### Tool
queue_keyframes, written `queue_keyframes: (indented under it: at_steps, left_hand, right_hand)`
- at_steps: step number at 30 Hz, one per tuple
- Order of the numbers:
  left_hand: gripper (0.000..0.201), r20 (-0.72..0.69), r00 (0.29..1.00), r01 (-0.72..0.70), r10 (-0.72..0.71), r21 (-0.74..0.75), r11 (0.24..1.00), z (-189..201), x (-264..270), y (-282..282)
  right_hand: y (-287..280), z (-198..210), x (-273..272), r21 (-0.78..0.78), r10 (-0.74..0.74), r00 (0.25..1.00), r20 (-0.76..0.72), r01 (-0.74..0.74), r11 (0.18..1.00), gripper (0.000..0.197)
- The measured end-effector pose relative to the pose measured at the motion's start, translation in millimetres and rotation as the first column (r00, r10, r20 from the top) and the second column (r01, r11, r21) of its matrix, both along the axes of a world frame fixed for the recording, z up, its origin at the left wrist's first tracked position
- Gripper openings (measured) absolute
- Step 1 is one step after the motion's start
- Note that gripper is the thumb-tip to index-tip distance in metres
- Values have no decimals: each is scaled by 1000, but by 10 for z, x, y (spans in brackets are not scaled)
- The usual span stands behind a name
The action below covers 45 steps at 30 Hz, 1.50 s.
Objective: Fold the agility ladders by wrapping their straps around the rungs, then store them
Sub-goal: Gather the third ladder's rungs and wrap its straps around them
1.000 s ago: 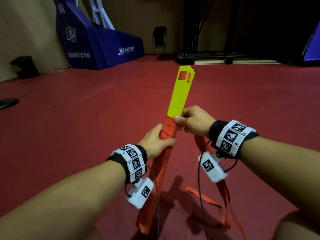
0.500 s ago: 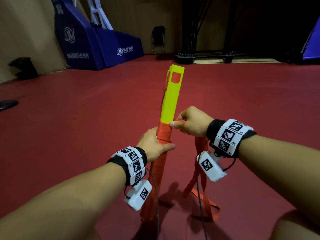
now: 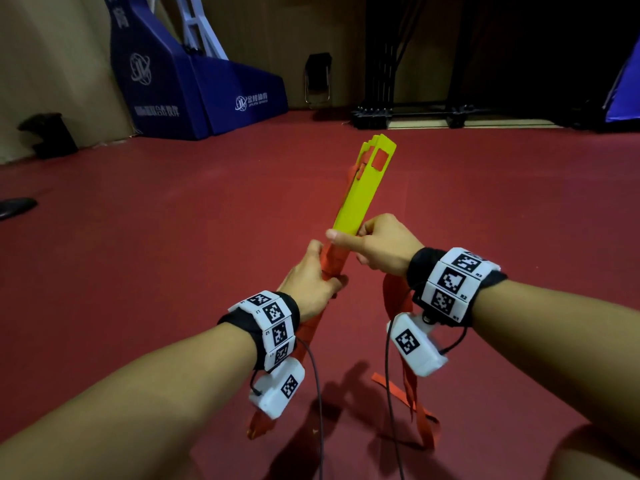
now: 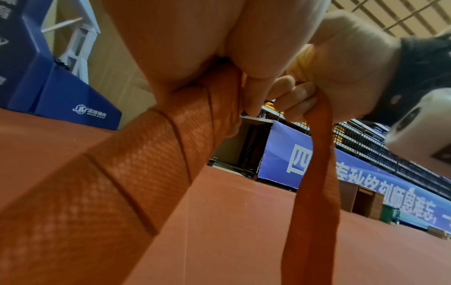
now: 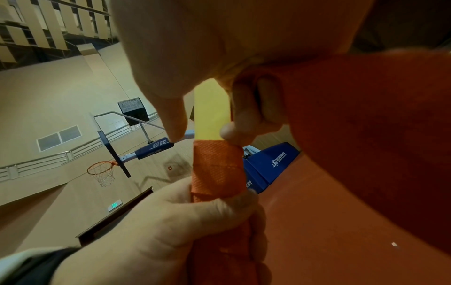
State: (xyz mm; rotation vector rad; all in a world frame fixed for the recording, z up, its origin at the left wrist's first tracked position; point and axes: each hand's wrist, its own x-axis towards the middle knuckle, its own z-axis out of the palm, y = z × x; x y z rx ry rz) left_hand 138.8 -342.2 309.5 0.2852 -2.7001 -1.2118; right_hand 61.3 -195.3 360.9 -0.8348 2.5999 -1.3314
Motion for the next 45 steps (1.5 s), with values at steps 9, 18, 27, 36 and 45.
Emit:
queue_keyframes:
  at_steps: [9,18,27,36,45]
  left_hand:
    - [74,39,990,130,-139,171,977,85,21,19]
    - [23,-13,992,125,-125,32,992,-17,40,-91]
    - [55,-22,998,56,-56,-35,998,-27,29,-107]
    - [48,-32,999,-28,22,-173,984,32,41,-74]
    - [60,-35,999,7,-7,-11,1000,-31,4,-51]
  right_hand:
    - [-5,25,-48,10,-24,996,82,23,1000,47]
    - [66,51,22,28,62,989,134,-66,997,46]
    - [15,30,-37,24,25,997,72,-27,999,33]
    - [10,20,12,38,-50,995,-88,54,998,38]
    - [9,-9,-23,80,-106,985,-135,118,990,53]
